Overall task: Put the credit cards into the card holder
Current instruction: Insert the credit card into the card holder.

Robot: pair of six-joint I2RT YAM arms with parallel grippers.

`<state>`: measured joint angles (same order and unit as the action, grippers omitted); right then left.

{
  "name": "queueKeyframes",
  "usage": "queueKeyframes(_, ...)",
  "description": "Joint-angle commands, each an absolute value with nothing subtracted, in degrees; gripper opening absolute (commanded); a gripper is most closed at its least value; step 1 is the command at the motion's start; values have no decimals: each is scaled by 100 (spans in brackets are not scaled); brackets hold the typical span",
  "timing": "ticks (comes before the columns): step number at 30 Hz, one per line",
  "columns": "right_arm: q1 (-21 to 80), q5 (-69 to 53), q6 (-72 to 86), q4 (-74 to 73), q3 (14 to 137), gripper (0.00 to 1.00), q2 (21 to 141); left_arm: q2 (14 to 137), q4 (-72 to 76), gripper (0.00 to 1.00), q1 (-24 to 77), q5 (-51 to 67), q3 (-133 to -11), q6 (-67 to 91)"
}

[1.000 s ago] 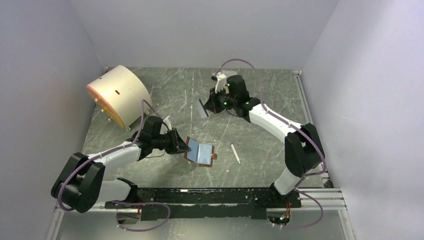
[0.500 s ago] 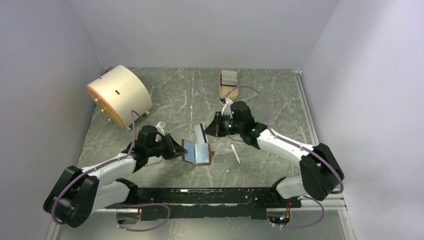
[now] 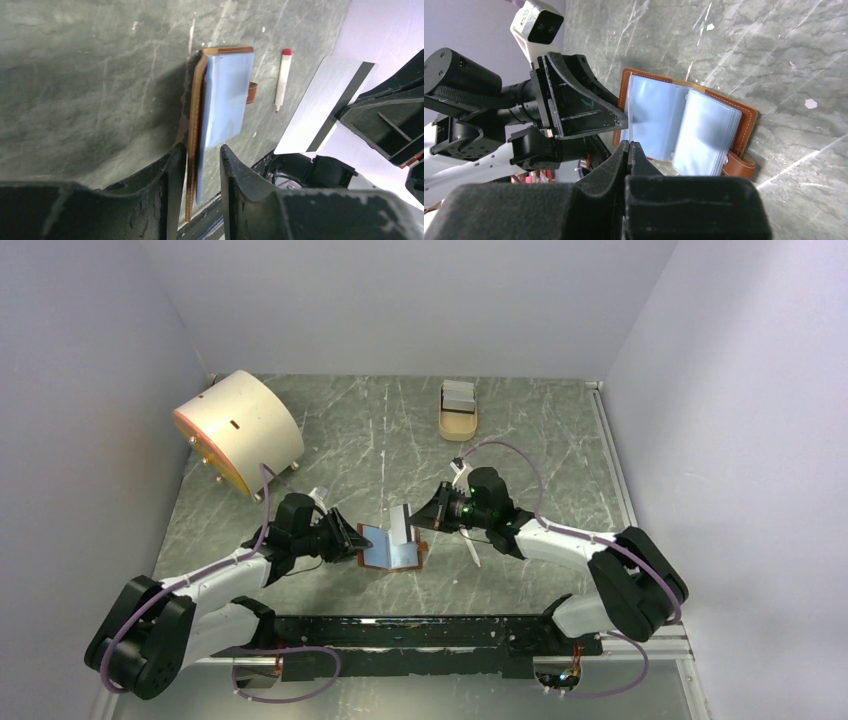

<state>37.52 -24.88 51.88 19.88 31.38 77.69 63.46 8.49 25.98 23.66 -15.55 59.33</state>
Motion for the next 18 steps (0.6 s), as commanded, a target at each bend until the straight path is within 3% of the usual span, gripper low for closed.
queueKeyframes(1, 3832, -2607, 5549, 2667, 3141, 0, 8120, 6265, 211, 36, 2551, 2018, -1653, 5554)
queueKeyframes(18, 3935, -2619, 5459, 3435, 3092, 0, 9272, 6310, -227, 31, 2505, 1807, -1599, 5323)
